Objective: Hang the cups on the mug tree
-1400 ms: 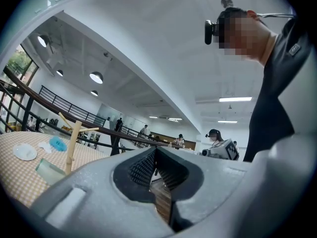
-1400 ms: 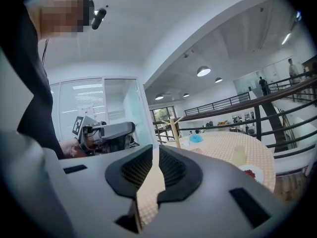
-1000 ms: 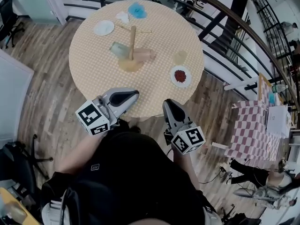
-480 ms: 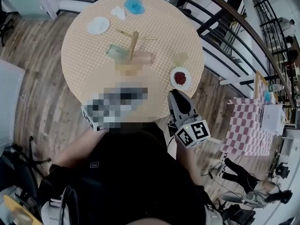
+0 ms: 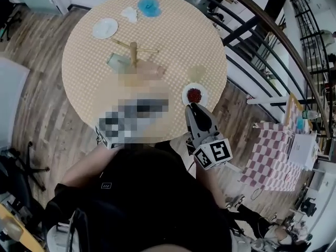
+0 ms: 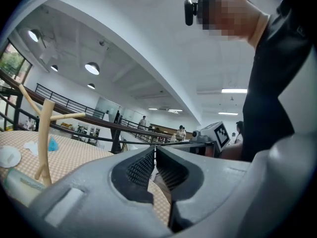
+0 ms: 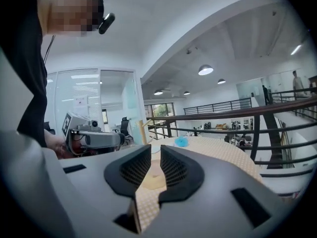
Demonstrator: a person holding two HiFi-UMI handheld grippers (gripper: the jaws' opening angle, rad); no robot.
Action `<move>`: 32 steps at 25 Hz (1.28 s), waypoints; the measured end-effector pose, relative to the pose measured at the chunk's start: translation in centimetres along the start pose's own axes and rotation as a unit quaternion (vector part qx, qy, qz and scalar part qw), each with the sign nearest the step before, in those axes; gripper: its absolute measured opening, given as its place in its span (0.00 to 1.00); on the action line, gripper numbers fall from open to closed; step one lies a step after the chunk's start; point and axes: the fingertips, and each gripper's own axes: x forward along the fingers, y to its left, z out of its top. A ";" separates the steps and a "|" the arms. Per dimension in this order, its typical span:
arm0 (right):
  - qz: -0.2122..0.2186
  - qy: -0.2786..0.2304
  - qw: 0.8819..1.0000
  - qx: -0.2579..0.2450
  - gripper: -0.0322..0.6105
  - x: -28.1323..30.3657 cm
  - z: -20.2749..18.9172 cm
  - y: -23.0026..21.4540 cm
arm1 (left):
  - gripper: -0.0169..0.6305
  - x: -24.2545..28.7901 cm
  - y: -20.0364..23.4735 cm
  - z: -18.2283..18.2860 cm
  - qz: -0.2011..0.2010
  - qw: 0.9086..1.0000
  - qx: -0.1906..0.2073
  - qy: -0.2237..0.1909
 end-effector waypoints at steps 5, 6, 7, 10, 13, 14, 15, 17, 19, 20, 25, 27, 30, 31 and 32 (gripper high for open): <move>0.071 0.014 0.997 -0.020 0.15 -2.6 -1.0 -4.8 | 0.04 4.2 0.5 -1.3 0.110 0.994 -0.015 -0.001; 0.079 0.017 0.996 -0.024 0.15 -3.2 -1.2 -6.2 | 0.04 5.1 0.4 -1.6 0.122 0.992 -0.014 0.002; 0.084 0.018 0.996 -0.027 0.15 -3.8 -1.3 -7.6 | 0.04 6.2 0.2 -1.9 0.129 0.991 -0.010 0.009; 0.082 0.021 0.996 -0.023 0.15 -5.3 -1.7 -11.9 | 0.04 9.2 0.3 -2.4 0.143 0.989 -0.004 0.024; 0.075 0.023 0.997 -0.018 0.15 -6.1 -2.2 -14.5 | 0.04 11.8 0.8 -2.4 0.147 0.989 0.001 0.027; 0.075 0.024 0.997 -0.016 0.15 -6.1 -2.4 -15.1 | 0.04 12.6 1.0 -2.4 0.147 0.989 0.006 0.029; 0.076 0.025 0.997 -0.013 0.15 -5.9 -2.6 -15.7 | 0.04 13.5 1.2 -2.5 0.145 0.989 0.011 0.032; 0.082 0.028 0.996 -0.003 0.15 -5.6 -3.0 -16.4 | 0.04 15.1 1.7 -2.6 0.142 0.989 0.016 0.035; 0.091 0.033 0.995 0.007 0.15 -5.3 -3.4 -16.5 | 0.04 16.4 2.4 -2.9 0.140 0.989 0.016 0.038; 0.097 0.037 0.995 0.010 0.15 -5.1 -3.7 -16.5 | 0.04 16.9 2.8 -3.1 0.140 0.989 0.016 0.040; 0.107 0.062 0.992 0.020 0.15 -4.0 -5.2 -17.4 | 0.11 19.1 5.7 -4.9 0.149 0.987 0.015 0.054; 0.111 0.067 0.991 0.019 0.15 -3.2 -5.4 -17.8 | 0.17 19.9 7.1 -6.1 0.154 0.986 0.012 0.065; 0.119 0.069 0.990 0.018 0.15 -2.2 -5.3 -18.4 | 0.22 20.8 8.7 -7.4 0.160 0.984 0.008 0.072; 0.121 0.071 0.990 0.018 0.15 -2.0 -5.3 -18.7 | 0.23 21.2 9.1 -7.8 0.161 0.984 0.010 0.073; 0.122 0.073 0.990 0.018 0.15 -1.7 -5.4 -19.0 | 0.24 21.7 9.5 -8.1 0.160 0.984 0.014 0.075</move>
